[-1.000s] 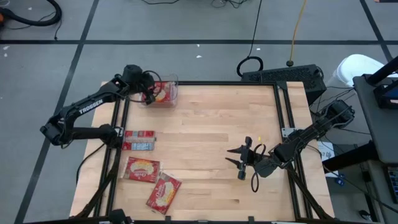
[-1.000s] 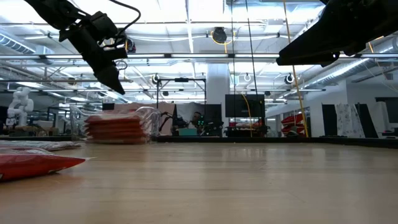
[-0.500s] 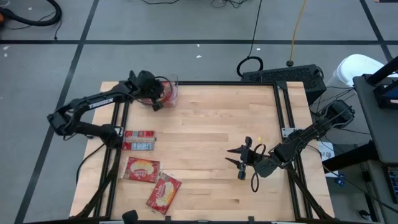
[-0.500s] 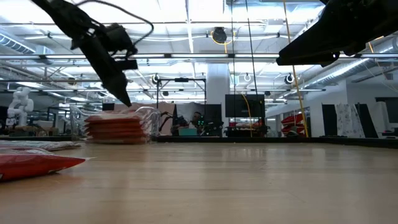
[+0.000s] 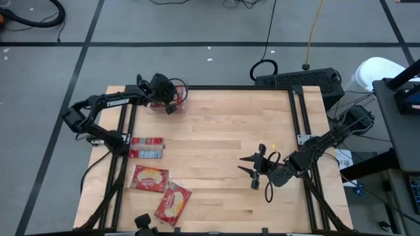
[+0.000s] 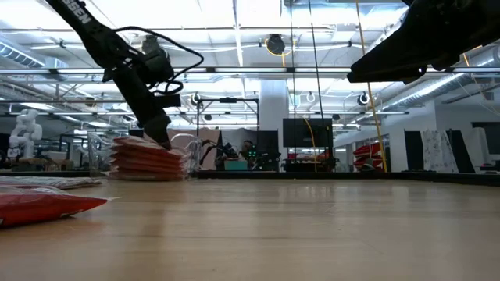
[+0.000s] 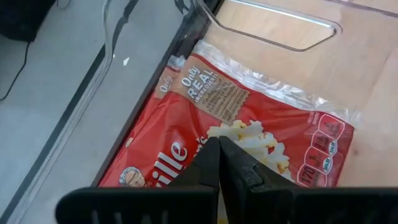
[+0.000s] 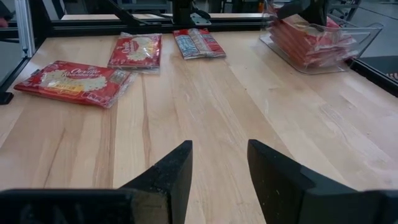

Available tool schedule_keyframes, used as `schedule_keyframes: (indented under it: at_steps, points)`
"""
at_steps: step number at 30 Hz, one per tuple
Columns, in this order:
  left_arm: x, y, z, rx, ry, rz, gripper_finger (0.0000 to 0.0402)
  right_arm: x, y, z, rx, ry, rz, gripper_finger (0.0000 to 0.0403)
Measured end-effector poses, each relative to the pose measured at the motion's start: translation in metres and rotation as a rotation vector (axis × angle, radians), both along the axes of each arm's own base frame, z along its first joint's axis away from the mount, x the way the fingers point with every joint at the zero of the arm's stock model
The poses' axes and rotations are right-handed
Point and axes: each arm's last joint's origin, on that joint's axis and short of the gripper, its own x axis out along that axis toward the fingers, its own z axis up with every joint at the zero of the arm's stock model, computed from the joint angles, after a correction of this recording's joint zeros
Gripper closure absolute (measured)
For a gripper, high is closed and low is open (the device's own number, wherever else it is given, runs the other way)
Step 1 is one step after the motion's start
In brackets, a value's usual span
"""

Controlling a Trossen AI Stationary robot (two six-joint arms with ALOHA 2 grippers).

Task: Sort popcorn bags into baskets
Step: Put the red popcorn bag into the transparent bin

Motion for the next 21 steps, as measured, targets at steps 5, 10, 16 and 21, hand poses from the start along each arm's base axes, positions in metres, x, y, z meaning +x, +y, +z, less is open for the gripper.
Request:
schedule_keyframes:
  at_steps: [5, 10, 16, 21]
  points:
    - [-0.004, -0.002, 0.008, 0.023, -0.01, 0.029, 0.0389, 0.0, 0.0, 0.0, -0.007, 0.002, 0.003, 0.0257]
    - [-0.008, -0.011, 0.026, 0.076, -0.047, 0.094, 0.0397, 0.0, 0.0, 0.0, -0.012, 0.004, 0.004, 0.0257]
    - [-0.013, -0.018, 0.025, 0.045, 0.008, 0.193, 0.0395, 0.0, -0.001, 0.0, -0.017, 0.004, 0.001, 0.0257]
    - [-0.018, -0.017, 0.021, 0.032, 0.042, 0.281, 0.0398, 0.0, -0.001, 0.0, -0.017, 0.005, 0.0, 0.0257]
